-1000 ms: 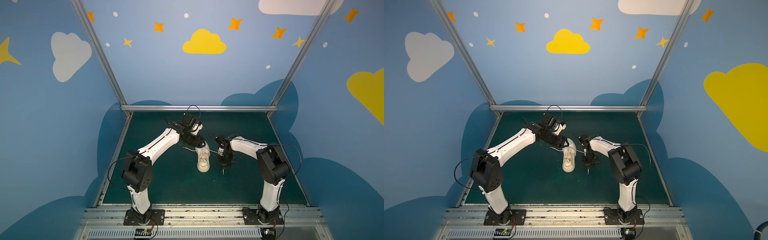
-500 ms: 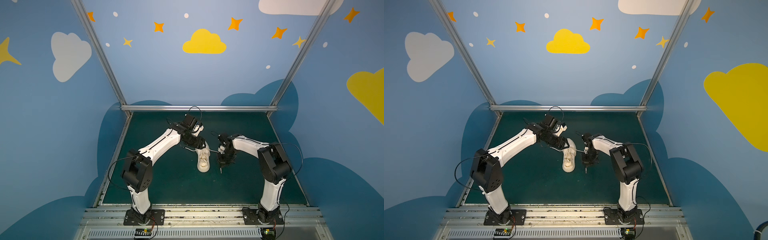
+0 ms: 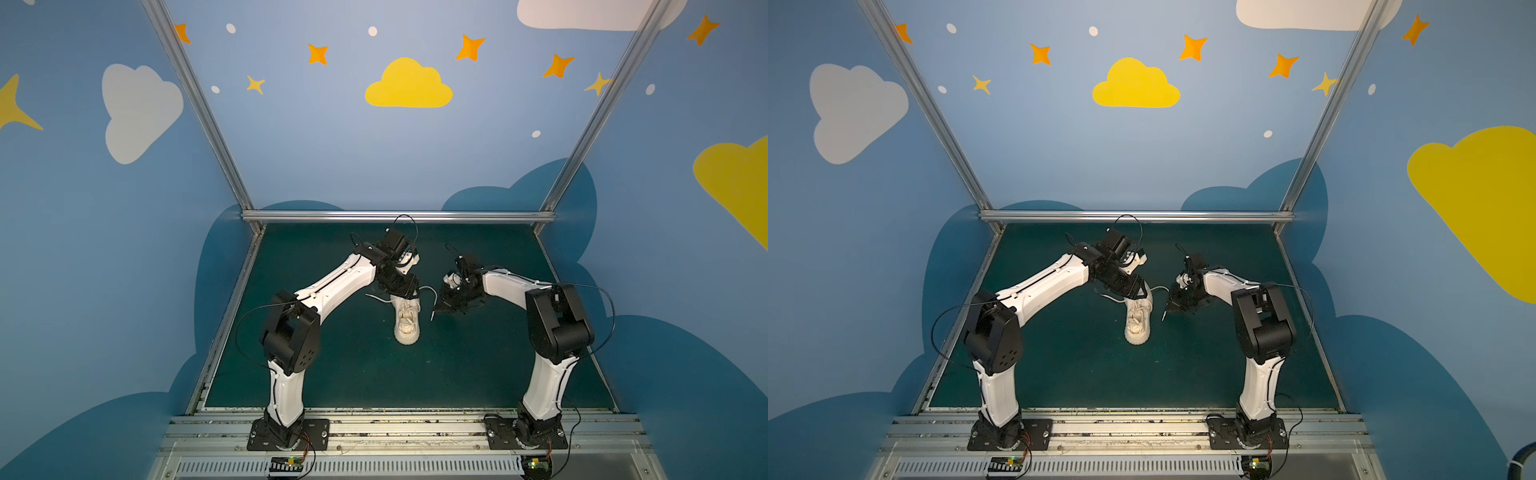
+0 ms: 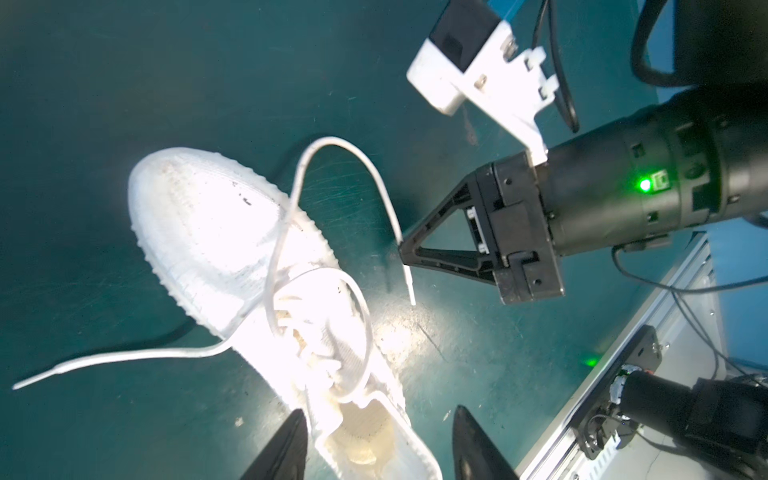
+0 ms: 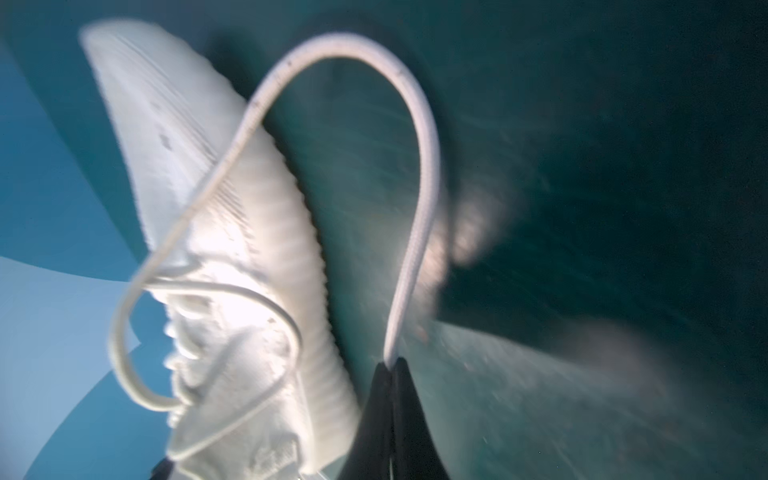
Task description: Tie the shoes
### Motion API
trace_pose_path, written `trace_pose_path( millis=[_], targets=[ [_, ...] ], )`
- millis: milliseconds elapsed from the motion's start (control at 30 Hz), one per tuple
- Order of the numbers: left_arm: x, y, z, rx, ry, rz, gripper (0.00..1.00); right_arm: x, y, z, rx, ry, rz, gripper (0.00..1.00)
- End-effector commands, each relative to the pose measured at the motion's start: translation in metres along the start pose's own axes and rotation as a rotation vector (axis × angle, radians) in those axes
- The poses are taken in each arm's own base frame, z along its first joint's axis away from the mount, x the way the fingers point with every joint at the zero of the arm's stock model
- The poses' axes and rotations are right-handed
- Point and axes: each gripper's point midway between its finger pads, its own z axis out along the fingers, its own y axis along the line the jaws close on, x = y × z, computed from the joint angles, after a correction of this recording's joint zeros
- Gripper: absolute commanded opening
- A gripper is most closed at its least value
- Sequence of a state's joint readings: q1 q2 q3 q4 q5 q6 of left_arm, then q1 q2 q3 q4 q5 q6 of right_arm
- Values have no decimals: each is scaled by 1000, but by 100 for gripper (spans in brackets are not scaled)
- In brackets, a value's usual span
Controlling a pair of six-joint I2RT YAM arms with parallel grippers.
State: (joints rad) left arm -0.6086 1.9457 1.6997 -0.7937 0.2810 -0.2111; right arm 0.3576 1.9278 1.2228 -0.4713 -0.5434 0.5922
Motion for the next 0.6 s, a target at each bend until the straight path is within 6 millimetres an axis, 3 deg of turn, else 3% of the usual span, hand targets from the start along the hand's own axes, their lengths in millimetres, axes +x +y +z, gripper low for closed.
trace_pose_path(
  millis=[0, 567],
  targets=[
    [0, -3, 2, 10, 24, -6, 52, -16, 14, 7, -105, -16, 28, 0],
    [1, -8, 21, 37, 54, -19, 46, -44, 26, 25, -252, 24, 66, 0]
  ],
)
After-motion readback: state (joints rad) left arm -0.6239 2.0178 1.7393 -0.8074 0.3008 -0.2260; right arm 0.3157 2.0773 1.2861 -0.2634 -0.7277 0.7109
